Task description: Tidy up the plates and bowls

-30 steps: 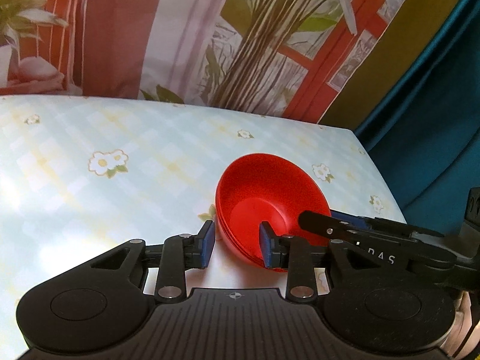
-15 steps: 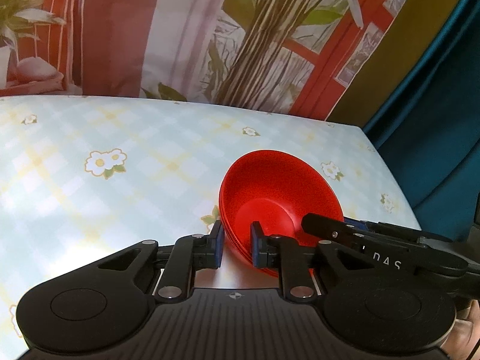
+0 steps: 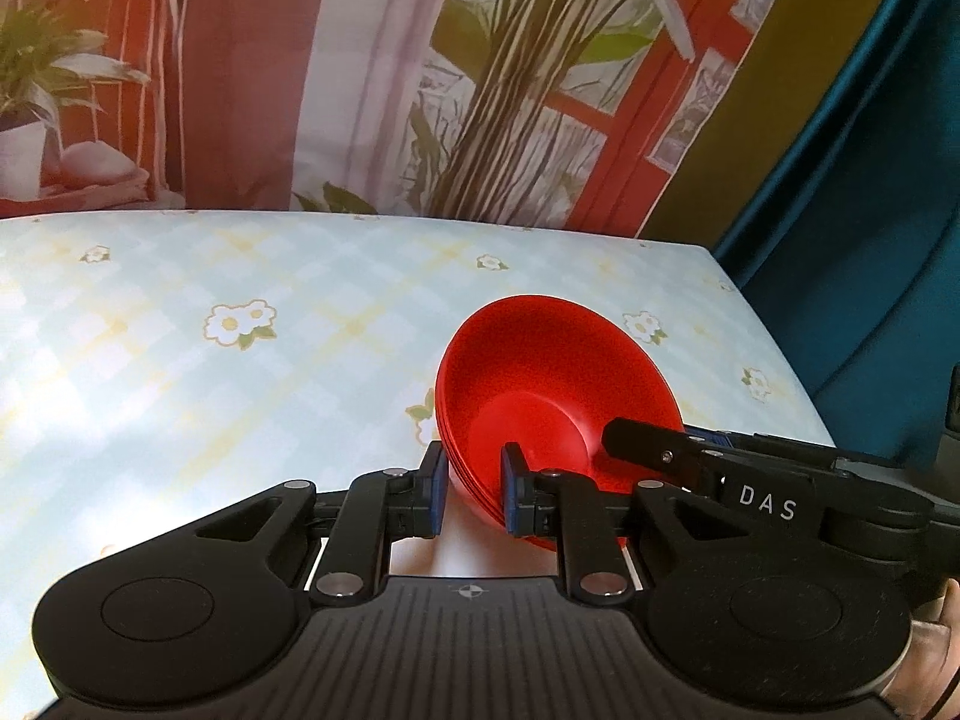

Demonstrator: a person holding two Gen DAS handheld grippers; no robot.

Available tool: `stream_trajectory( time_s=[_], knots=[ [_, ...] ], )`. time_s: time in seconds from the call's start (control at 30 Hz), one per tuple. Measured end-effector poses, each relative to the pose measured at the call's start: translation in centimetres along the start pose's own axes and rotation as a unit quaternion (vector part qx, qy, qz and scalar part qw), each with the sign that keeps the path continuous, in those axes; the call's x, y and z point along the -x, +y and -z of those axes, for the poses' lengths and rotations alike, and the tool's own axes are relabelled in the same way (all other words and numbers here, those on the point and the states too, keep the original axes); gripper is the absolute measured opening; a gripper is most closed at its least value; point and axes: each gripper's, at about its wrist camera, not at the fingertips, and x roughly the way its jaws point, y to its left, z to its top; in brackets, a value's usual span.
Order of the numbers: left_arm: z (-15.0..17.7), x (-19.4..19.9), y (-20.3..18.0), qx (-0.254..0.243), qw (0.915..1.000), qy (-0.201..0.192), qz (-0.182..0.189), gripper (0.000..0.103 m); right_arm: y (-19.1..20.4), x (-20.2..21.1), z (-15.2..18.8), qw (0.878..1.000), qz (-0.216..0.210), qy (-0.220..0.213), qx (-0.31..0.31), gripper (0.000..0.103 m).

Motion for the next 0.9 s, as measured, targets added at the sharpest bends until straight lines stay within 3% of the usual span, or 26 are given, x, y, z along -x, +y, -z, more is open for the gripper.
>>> stream_trajectory(
  time_s=[0.57, 0.9],
  knots=[
    [2.6, 9.5, 2.2, -0.003, 0.9989, -0.043, -0.018, 0.02, 6.9, 6.2, 1.9, 0.999, -0.03, -0.025, 0.035, 0.015],
    [5.9, 14.3, 4.9, 0.015, 0.998, -0.057, -0.024, 0.021, 11.5, 8.0, 4.5, 0.997, -0.051, -0.02, 0.053, 0.014]
  ],
)
